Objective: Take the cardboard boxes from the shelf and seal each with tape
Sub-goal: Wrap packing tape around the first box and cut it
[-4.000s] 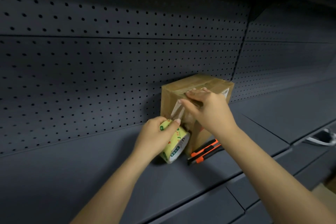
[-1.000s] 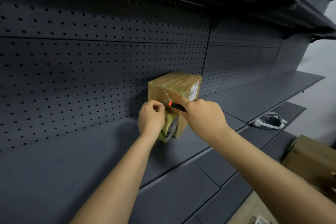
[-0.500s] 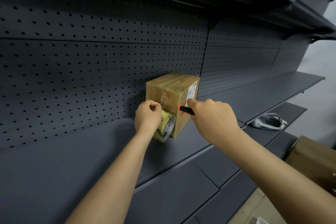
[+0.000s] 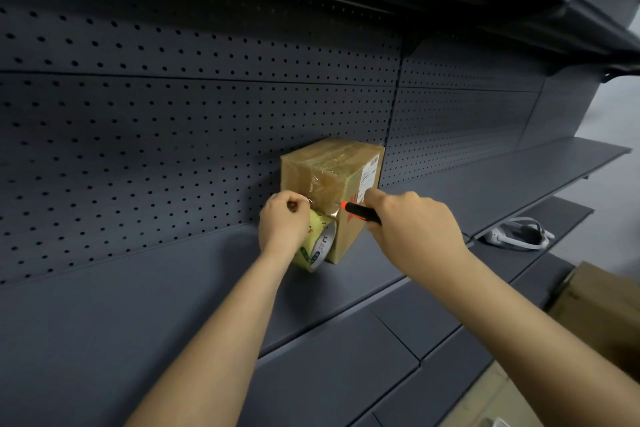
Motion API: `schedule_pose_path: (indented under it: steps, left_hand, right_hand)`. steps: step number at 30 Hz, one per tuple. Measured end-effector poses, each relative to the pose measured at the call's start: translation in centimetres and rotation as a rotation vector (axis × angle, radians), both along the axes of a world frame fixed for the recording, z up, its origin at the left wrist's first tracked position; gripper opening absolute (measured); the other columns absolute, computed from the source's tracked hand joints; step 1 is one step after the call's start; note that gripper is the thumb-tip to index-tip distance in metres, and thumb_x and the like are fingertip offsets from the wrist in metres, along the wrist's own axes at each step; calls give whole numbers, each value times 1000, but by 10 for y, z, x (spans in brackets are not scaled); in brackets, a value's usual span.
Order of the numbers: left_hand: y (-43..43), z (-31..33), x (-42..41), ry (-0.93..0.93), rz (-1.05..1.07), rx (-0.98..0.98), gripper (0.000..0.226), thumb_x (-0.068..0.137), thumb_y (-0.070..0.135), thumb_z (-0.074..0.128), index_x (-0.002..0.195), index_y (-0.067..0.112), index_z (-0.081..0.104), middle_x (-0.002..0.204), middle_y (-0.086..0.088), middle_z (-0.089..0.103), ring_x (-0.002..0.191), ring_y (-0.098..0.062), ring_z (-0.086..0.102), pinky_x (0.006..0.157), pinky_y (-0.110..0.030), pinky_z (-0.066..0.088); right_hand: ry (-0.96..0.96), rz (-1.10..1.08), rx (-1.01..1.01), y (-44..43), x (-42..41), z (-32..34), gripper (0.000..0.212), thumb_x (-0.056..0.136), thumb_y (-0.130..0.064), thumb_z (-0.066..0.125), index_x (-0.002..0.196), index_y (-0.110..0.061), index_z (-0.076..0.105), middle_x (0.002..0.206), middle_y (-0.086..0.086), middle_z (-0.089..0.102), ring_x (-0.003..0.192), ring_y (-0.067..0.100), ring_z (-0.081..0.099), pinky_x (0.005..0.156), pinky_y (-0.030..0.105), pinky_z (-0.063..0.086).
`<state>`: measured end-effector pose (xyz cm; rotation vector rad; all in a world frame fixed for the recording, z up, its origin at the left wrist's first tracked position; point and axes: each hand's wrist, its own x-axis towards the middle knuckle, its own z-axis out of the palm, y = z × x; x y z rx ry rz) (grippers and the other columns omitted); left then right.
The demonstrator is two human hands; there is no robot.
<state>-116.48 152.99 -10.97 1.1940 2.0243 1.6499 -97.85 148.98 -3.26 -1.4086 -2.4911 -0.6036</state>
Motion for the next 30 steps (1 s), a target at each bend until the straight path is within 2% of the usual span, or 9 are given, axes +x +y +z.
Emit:
schedule_pose_path:
  steps: [3, 6, 10, 14, 18, 22, 26, 30]
  left_hand:
    - [0, -1, -1, -12, -10, 3, 17, 93, 23, 54, 83, 29, 66, 106, 3, 65, 93, -17, 61, 71, -29, 48]
    - [0, -3, -4, -6, -23, -3, 17, 94, 23, 54, 87, 26, 69, 108, 4, 65, 93, -14, 59, 69, -26, 42]
    - [0, -4, -6, -19, -38, 4, 18, 93, 24, 54, 86, 27, 69, 107, 5, 65, 93, -14, 59, 68, -26, 43]
    - [1, -3, -4, -9, -42, 10, 18, 94, 24, 53, 86, 27, 69, 106, 4, 65, 88, -13, 60, 64, -26, 42]
    - [-2, 2, -5, 56, -20, 20, 18, 95, 23, 52, 87, 28, 68, 106, 6, 61, 81, -3, 55, 59, -24, 41]
    - [-6, 3, -6, 102, -10, 20, 17, 96, 23, 53, 88, 28, 68, 106, 8, 58, 78, 3, 51, 58, -20, 36]
    - [-6, 3, -7, 109, -4, 26, 16, 96, 22, 54, 87, 26, 68, 106, 6, 58, 80, -1, 52, 61, -19, 37]
    - [-4, 1, -7, 104, 9, 32, 19, 94, 21, 56, 81, 31, 66, 105, 6, 61, 91, -12, 57, 69, -27, 44]
  right_hand:
    - [97, 29, -23, 1, 3, 3, 18, 102, -34, 44, 114, -20, 45, 73, -1, 47, 62, 24, 48, 52, 30, 35]
    - [163, 20, -108, 5, 18, -5, 14, 98, -34, 47, 105, -22, 45, 71, -3, 49, 58, 22, 49, 48, 28, 35]
    - [167, 65, -342, 22, 37, -29, 13, 89, -29, 56, 96, -21, 48, 74, 0, 58, 62, 23, 55, 49, 29, 38]
    - [92, 215, -437, 54, 37, -63, 24, 86, -31, 63, 101, -25, 46, 87, -2, 56, 75, 20, 56, 60, 32, 44]
    - [228, 360, -601, 86, 39, -82, 36, 81, -43, 75, 104, -30, 50, 95, -8, 57, 85, 7, 54, 74, 25, 48]
    - [292, 410, -687, 108, 42, -87, 37, 77, -40, 80, 101, -37, 53, 99, -17, 58, 90, -3, 54, 73, 12, 43]
    - [295, 424, -727, 130, 50, -91, 35, 76, -33, 82, 101, -30, 58, 91, -14, 64, 83, 0, 59, 71, 15, 46]
    - [317, 398, -719, 157, 72, -87, 27, 77, -23, 79, 95, -31, 60, 88, -10, 67, 78, 4, 62, 71, 21, 50]
